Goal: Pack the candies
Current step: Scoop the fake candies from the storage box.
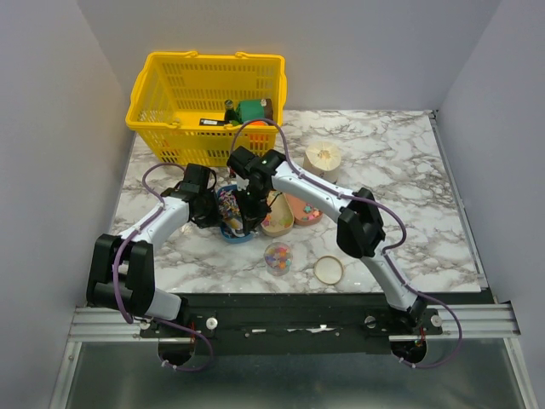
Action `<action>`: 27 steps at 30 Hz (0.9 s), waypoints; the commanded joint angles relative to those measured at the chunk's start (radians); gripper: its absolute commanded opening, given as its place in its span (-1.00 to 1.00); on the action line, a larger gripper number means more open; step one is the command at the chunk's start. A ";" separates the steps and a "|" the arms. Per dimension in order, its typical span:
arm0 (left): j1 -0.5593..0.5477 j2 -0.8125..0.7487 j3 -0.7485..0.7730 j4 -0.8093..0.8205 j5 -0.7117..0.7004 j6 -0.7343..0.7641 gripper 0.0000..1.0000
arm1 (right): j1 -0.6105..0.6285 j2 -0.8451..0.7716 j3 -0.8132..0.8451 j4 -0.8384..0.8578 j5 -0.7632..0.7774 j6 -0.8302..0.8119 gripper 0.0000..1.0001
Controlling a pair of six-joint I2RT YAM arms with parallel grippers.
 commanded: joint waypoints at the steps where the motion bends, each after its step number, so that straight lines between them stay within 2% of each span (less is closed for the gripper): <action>1: 0.004 0.017 -0.014 -0.002 0.022 0.017 -1.00 | -0.005 0.039 0.015 0.054 0.024 0.080 -0.99; 19: 0.001 0.016 -0.014 0.001 0.030 0.015 -1.00 | -0.023 0.029 -0.063 0.251 0.215 0.256 -0.99; 27: -0.003 0.028 -0.013 -0.002 0.035 0.020 -1.00 | -0.035 0.056 -0.046 0.271 0.249 0.237 -0.99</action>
